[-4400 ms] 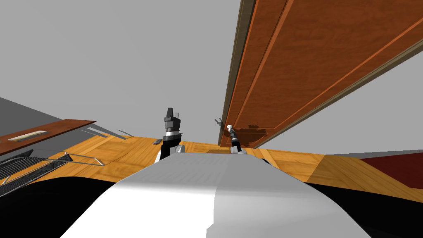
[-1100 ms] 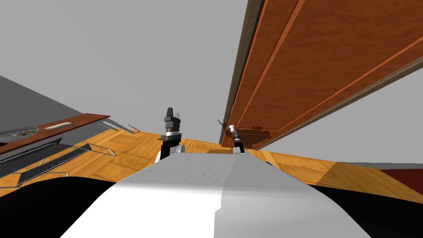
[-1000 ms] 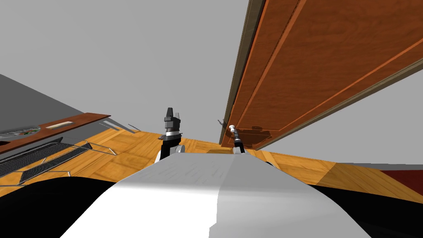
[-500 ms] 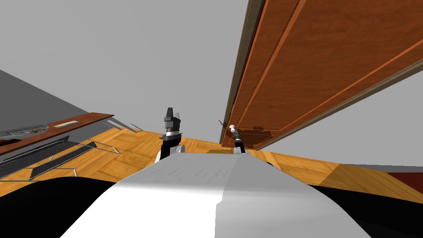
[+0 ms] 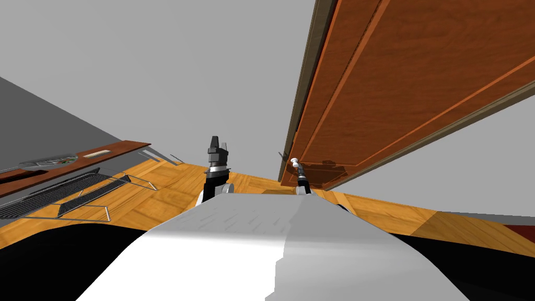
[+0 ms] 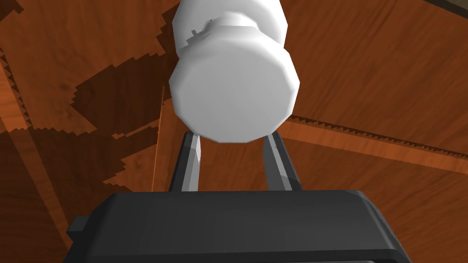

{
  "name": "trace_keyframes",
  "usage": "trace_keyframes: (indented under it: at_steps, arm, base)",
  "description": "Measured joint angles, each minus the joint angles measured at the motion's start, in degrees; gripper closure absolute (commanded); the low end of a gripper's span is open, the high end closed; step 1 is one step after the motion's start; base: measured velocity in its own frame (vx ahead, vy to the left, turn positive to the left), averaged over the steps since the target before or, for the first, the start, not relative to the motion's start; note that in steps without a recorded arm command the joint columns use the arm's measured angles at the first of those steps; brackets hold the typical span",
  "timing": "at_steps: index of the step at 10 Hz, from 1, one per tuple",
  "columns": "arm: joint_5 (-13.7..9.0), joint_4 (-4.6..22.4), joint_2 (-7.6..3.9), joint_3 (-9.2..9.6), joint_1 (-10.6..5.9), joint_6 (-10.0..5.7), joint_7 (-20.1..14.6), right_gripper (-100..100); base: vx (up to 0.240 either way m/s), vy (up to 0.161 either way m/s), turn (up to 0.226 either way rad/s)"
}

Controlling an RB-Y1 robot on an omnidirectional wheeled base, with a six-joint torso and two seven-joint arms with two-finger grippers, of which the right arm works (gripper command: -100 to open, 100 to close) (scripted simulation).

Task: Pull the door open

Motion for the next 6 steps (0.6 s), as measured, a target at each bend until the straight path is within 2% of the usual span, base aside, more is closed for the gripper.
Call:
trace_keyframes:
  at_steps: [1,3,4,5,6]
  arm:
    - [-0.2,-1.6,-0.12,-0.04,0.78,0.89,-0.9,100]
    - [-0.6,2.3,-0.28,0.10,-1.16,-0.70,-3.9,100]
    - [-0.6,1.6,-0.47,0.23,-0.30,-0.55,-4.4,100]
    - [-0.7,-2.2,-0.28,0.04,1.75,1.24,-3.7,100]
    - [-0.7,-3.5,-0.37,0.02,2.25,2.04,-3.5,100]
  base:
    - [-0.031,-0.004,0.063]
    - [-0.011,-0.001,0.014]
    - [0.005,0.007,-0.028]
    - [-0.003,0.010,-0.007]
    - [-0.011,0.004,0.014]
